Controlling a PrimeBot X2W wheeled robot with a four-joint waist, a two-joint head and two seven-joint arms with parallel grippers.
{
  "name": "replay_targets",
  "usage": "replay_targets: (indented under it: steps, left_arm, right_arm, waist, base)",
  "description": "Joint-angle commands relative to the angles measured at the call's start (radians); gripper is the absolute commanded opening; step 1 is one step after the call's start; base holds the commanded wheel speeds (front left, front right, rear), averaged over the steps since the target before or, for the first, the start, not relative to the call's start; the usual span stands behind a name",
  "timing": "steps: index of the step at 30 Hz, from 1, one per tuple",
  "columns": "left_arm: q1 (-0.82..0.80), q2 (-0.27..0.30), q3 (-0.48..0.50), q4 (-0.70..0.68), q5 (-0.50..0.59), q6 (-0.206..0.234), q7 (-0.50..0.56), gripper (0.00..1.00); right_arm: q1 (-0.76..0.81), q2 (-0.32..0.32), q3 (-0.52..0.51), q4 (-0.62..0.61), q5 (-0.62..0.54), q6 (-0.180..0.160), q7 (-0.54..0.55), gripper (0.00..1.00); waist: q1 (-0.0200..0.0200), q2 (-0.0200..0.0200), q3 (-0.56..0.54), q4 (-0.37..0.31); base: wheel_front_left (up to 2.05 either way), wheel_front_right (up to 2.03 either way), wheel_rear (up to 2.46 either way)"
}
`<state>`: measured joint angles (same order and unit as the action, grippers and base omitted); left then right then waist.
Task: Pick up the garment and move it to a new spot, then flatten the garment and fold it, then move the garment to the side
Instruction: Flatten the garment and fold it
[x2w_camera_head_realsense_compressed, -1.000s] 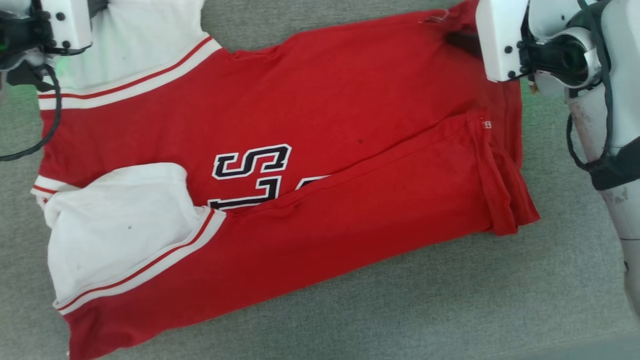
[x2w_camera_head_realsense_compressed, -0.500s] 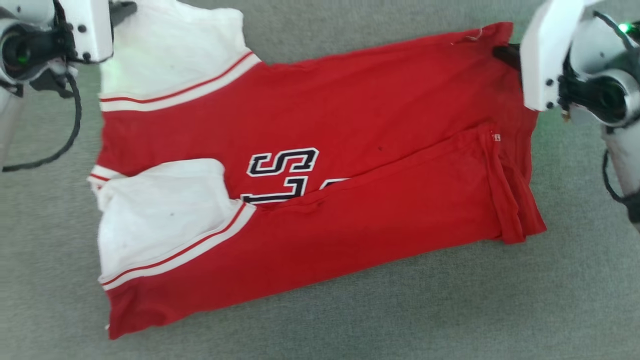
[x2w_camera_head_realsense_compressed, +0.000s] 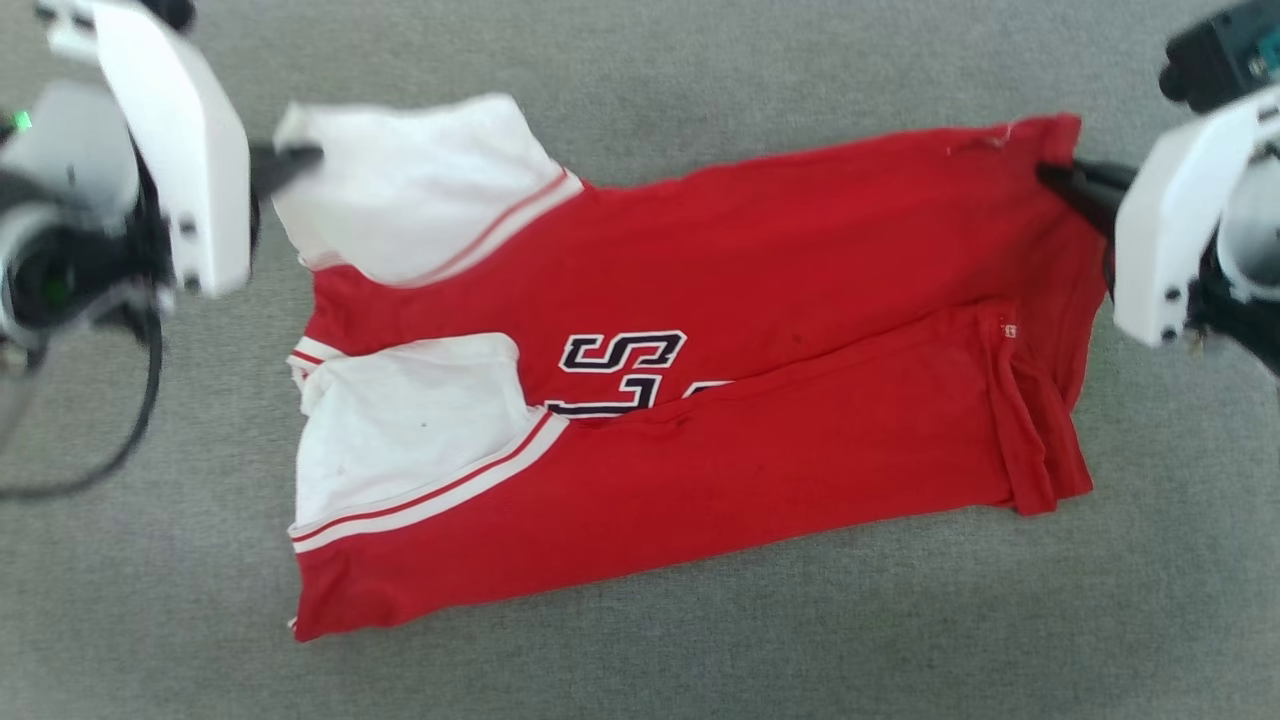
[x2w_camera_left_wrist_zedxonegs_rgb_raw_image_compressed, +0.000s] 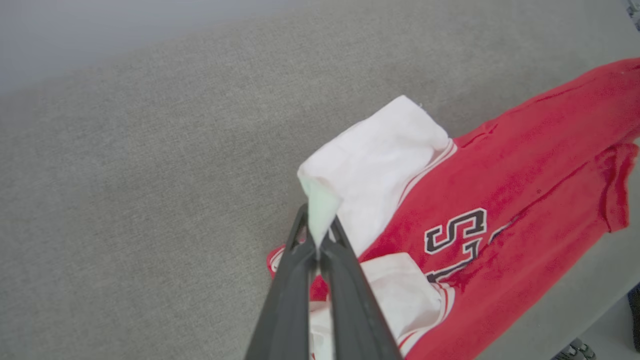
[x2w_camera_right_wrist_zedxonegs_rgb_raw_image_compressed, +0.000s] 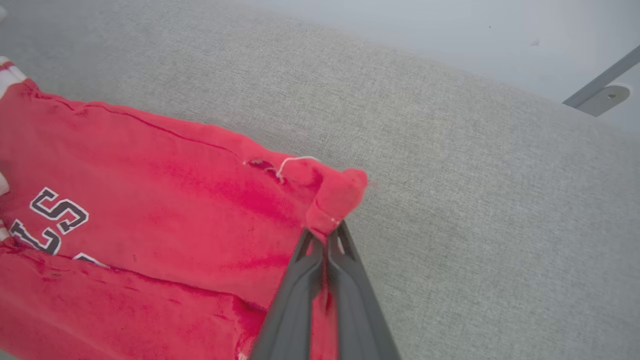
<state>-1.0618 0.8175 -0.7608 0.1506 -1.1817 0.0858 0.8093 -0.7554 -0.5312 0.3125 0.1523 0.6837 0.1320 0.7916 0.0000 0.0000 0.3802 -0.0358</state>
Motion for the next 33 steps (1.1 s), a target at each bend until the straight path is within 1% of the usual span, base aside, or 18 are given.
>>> replay_targets:
  steps: [1, 4, 7, 9, 11, 14, 16, 19, 20, 21, 22, 23, 24, 25, 28, 29, 33]
  left_arm:
    - [0.04, 0.022, 0.006, -0.057, -0.01, 0.025, 0.003, 0.0]
    - [0.123, 0.085, 0.008, -0.211, -0.034, 0.095, 0.015, 0.0]
    - [0.203, 0.15, 0.005, -0.343, -0.041, 0.155, 0.015, 0.0]
    - [0.261, 0.181, -0.002, -0.411, -0.052, 0.191, 0.009, 0.0]
    - [0.316, 0.201, -0.01, -0.459, -0.059, 0.225, -0.006, 0.0]
    - [0.39, 0.216, -0.023, -0.47, -0.075, 0.248, -0.035, 0.0]
    - [0.412, 0.212, -0.028, -0.462, -0.081, 0.249, -0.045, 0.0]
    - [0.456, 0.195, -0.052, -0.408, -0.085, 0.242, -0.065, 0.0]
    - [0.46, 0.187, -0.06, -0.39, -0.074, 0.229, -0.074, 0.0]
    - [0.465, 0.167, -0.059, -0.365, -0.076, 0.226, -0.089, 0.02]
    - [0.471, 0.152, -0.062, -0.341, -0.081, 0.216, -0.099, 0.16]
    - [0.475, 0.141, -0.063, -0.322, -0.083, 0.205, -0.112, 0.3]
    - [0.473, 0.134, -0.062, -0.302, -0.073, 0.196, -0.129, 0.61]
    - [0.475, 0.126, -0.059, -0.286, -0.069, 0.19, -0.145, 1.0]
    - [0.489, 0.108, -0.041, -0.267, -0.071, 0.163, -0.204, 1.0]
    - [0.498, 0.11, -0.032, -0.26, -0.073, 0.163, -0.227, 1.0]
    - [0.533, 0.112, -0.002, -0.266, -0.056, 0.137, -0.336, 1.0]
  right_arm:
    - [0.037, -0.007, -0.009, -0.034, 0.01, -0.002, -0.005, 0.0]
    - [0.115, -0.026, -0.042, -0.106, 0.013, -0.002, 0.004, 0.0]
    - [0.199, -0.037, -0.079, -0.159, 0.012, -0.002, 0.02, 0.0]
    - [0.253, -0.038, -0.106, -0.188, 0.012, -0.002, 0.025, 0.0]
    - [0.313, -0.027, -0.129, -0.206, 0.019, -0.002, 0.033, 0.0]
    - [0.378, -0.009, -0.158, -0.216, 0.011, -0.002, 0.039, 0.0]
    - [0.393, 0.003, -0.167, -0.214, 0.012, -0.002, 0.038, 0.0]
    - [0.417, 0.028, -0.167, -0.186, -0.001, -0.002, 0.031, 0.0]
    - [0.415, 0.034, -0.163, -0.177, -0.008, -0.002, 0.024, 0.33]
    - [0.411, 0.041, -0.16, -0.165, -0.011, -0.002, 0.02, 0.64]
    - [0.409, 0.046, -0.155, -0.154, -0.012, -0.002, 0.014, 1.0]
    - [0.407, 0.047, -0.152, -0.144, -0.016, -0.002, 0.014, 1.0]
    - [0.404, 0.052, -0.15, -0.138, -0.016, -0.002, 0.008, 1.0]
    - [0.406, 0.058, -0.151, -0.134, -0.011, -0.002, 0.008, 1.0]
    - [0.427, 0.058, -0.159, -0.153, 0.002, -0.002, 0.01, 1.0]
    - [0.435, 0.058, -0.167, -0.165, 0.003, -0.002, 0.009, 1.0]
    - [0.47, 0.065, -0.22, -0.217, 0.002, -0.002, -0.004, 1.0]
  waist:
    - [0.0, 0.0, -0.011, 0.008]
    - [0.0, 0.0, -0.019, 0.013]
    - [0.0, 0.0, -0.026, 0.016]
    - [0.0, 0.0, -0.03, 0.018]
    - [0.0, 0.0, -0.032, 0.019]
    - [0.0, 0.0, -0.032, 0.019]
    - [0.0, 0.0, -0.032, 0.019]
    - [0.0, 0.0, -0.035, 0.016]
    - [0.0, 0.0, -0.036, 0.015]
    - [0.0, 0.0, -0.039, 0.015]
    - [0.0, 0.0, -0.043, 0.016]
    - [0.0, 0.0, -0.047, 0.016]
    - [0.0, 0.0, -0.052, 0.016]
    - [0.0, 0.0, -0.059, 0.016]
    - [0.0, 0.0, -0.077, 0.017]
    - [0.0, 0.0, -0.084, 0.016]
    - [0.0, 0.0, -0.105, 0.016]
  base:
    - [0.0, 0.0, 0.0]
    - [0.0, 0.0, 0.0]
    - [0.0, 0.0, 0.0]
    - [0.0, 0.0, 0.0]
    - [0.0, 0.0, 0.0]
    - [0.0, 0.0, 0.0]
    - [0.0, 0.0, 0.0]
    - [0.0, 0.0, 0.0]
    - [0.0, 0.0, 0.0]
    - [0.0, 0.0, 0.0]
    - [0.0, 0.0, 0.0]
    - [0.0, 0.0, 0.0]
    - [0.0, 0.0, 0.0]
    - [0.0, 0.0, 0.0]
    - [0.0, 0.0, 0.0]
    - [0.0, 0.0, 0.0]
    - [0.0, 0.0, 0.0]
